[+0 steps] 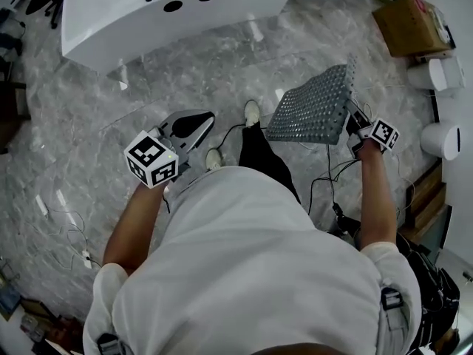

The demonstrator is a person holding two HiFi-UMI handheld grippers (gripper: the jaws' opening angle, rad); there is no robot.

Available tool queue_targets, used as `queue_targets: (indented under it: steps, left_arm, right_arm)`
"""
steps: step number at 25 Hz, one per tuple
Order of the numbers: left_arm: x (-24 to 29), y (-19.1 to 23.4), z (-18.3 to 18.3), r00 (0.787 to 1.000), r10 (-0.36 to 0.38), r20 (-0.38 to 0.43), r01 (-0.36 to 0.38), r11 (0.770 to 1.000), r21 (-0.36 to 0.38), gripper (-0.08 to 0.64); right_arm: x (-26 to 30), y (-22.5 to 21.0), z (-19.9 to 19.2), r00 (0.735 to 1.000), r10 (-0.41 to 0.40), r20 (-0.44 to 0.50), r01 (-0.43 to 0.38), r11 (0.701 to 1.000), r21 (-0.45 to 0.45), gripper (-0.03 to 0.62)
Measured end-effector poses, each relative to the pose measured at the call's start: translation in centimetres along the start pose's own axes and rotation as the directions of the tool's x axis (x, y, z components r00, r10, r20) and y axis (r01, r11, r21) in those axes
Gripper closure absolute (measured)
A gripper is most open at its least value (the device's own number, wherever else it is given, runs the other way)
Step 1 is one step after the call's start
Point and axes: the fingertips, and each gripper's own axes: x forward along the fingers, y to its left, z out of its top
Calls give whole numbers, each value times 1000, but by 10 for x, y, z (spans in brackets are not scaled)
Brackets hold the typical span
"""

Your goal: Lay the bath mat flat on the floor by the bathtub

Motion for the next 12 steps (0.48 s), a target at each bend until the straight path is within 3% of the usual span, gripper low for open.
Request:
queue_targets:
  steps: [4, 8, 12]
  left_arm:
    - [25, 41, 13, 998, 61, -14, -61, 998, 5, 540]
    - [61, 85, 46, 988, 152, -16, -153, 987, -40, 540]
    - [106, 121, 77, 981, 190, -29, -191, 979, -71, 540]
  right_arm:
    - [75, -19, 41, 999, 34, -41, -34, 999, -3, 548]
    - [152, -35, 87, 989, 100, -109, -100, 995, 10, 548]
    - [216, -55, 137, 978, 126, -165, -123, 992, 27, 548]
